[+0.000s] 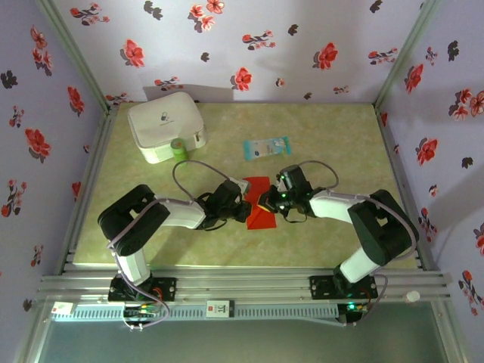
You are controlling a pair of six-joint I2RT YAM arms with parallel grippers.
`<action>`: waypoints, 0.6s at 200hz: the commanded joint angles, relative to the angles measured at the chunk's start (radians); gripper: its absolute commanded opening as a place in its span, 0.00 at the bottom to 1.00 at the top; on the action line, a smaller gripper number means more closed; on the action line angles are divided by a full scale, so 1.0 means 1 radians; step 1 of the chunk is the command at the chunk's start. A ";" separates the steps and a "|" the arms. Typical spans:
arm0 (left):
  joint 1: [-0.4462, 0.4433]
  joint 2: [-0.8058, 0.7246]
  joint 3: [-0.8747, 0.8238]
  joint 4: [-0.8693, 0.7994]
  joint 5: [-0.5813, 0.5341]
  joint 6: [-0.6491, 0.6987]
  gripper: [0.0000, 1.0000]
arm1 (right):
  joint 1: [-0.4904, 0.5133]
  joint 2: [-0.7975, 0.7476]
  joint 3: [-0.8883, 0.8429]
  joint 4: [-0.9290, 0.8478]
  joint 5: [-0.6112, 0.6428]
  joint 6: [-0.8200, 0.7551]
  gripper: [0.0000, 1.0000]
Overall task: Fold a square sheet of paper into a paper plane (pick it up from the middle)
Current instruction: Fold the triangle a second time at the center of the table.
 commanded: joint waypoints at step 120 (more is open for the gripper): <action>0.010 0.024 0.022 -0.058 0.009 0.025 0.05 | -0.001 0.073 -0.054 -0.020 0.075 -0.010 0.00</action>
